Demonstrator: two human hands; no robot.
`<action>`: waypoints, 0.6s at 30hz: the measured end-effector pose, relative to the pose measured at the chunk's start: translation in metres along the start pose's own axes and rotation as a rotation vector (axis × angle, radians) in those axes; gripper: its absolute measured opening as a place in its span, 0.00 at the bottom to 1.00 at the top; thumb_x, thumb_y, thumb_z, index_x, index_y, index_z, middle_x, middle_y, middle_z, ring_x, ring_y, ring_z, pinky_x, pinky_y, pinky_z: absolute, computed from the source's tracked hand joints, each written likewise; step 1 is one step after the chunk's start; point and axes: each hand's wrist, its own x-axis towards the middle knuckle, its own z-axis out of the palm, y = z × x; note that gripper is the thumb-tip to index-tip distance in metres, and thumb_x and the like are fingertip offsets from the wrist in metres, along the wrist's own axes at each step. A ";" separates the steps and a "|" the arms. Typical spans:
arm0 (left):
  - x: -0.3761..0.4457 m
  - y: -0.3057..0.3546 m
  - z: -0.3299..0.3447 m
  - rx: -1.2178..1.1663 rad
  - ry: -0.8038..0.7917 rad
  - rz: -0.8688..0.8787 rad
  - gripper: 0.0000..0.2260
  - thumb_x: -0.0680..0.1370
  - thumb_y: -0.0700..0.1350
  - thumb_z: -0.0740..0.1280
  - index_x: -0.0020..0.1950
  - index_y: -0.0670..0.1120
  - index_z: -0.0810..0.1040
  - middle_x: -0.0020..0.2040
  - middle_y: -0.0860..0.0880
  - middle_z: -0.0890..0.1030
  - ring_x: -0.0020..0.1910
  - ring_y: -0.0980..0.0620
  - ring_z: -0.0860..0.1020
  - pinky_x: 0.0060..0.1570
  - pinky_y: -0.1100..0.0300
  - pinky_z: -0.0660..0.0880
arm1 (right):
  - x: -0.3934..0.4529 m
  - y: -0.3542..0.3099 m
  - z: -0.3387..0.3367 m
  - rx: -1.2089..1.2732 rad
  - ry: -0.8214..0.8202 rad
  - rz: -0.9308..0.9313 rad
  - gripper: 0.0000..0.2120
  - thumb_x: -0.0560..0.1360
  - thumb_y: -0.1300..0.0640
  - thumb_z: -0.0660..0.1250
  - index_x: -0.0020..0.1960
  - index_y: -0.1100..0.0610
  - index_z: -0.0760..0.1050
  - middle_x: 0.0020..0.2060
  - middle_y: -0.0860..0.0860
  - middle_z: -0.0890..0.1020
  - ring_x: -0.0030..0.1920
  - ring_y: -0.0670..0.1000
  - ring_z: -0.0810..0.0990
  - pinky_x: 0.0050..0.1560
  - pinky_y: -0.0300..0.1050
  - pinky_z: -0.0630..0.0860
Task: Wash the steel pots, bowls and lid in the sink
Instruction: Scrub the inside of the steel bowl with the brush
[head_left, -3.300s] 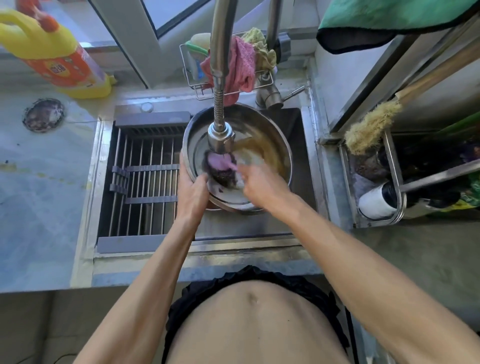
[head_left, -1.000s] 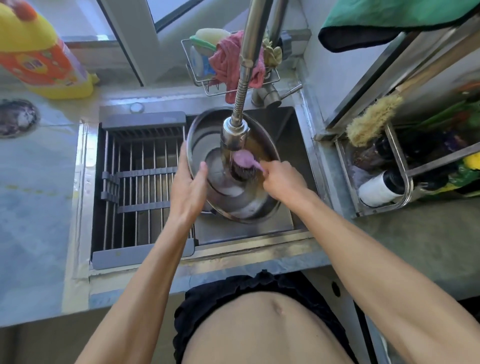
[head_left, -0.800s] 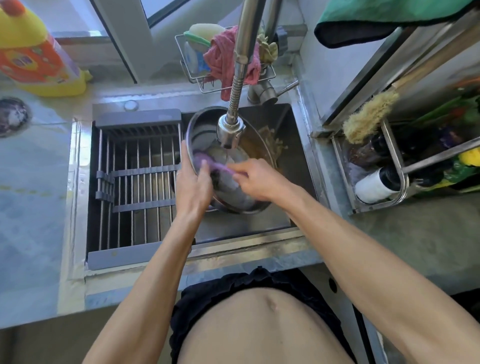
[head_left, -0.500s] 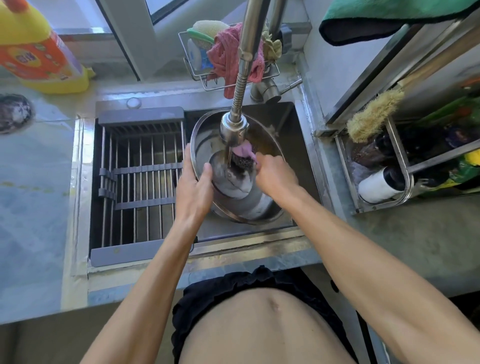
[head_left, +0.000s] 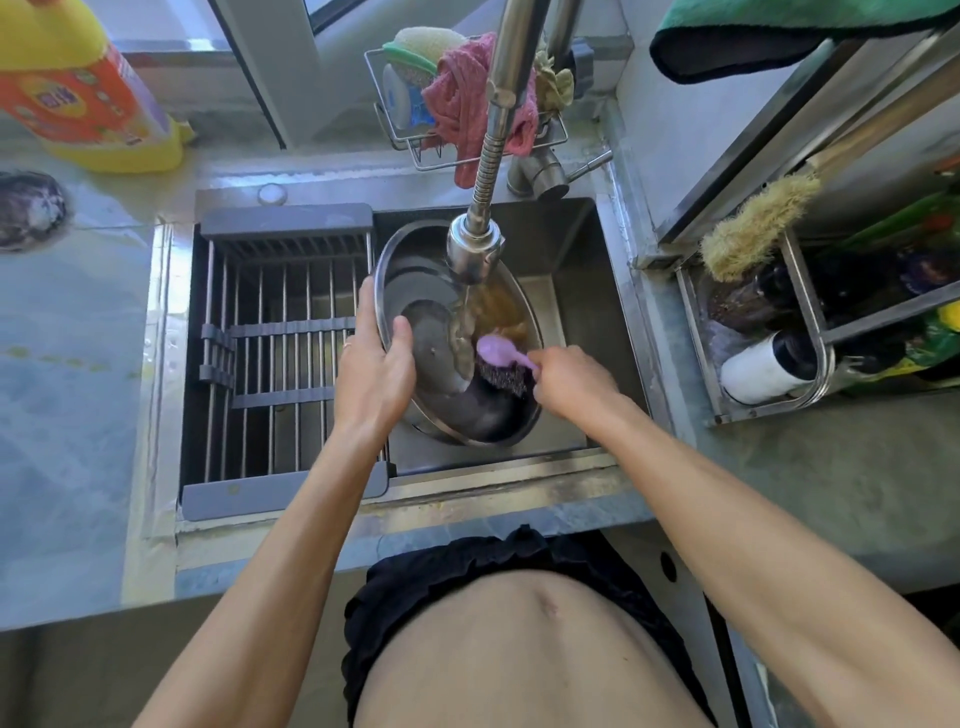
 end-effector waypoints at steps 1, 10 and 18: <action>-0.003 0.000 0.003 0.006 -0.018 0.005 0.26 0.85 0.55 0.56 0.83 0.62 0.52 0.74 0.47 0.75 0.70 0.45 0.73 0.71 0.42 0.69 | 0.003 -0.003 0.002 0.049 0.064 0.006 0.13 0.78 0.60 0.59 0.61 0.53 0.76 0.53 0.58 0.80 0.52 0.62 0.79 0.43 0.47 0.70; 0.007 -0.002 0.009 0.013 0.074 -0.052 0.25 0.86 0.53 0.54 0.83 0.58 0.54 0.51 0.44 0.82 0.49 0.45 0.81 0.58 0.45 0.76 | -0.005 -0.048 -0.003 0.360 -0.036 -0.456 0.18 0.81 0.56 0.62 0.70 0.49 0.74 0.61 0.53 0.82 0.59 0.53 0.80 0.61 0.49 0.75; -0.009 -0.002 0.002 -0.082 0.021 0.015 0.24 0.85 0.51 0.56 0.82 0.59 0.58 0.71 0.51 0.77 0.68 0.49 0.75 0.72 0.47 0.70 | 0.017 -0.048 -0.017 0.197 0.265 -0.328 0.24 0.81 0.59 0.57 0.73 0.40 0.68 0.51 0.57 0.83 0.44 0.60 0.80 0.38 0.47 0.69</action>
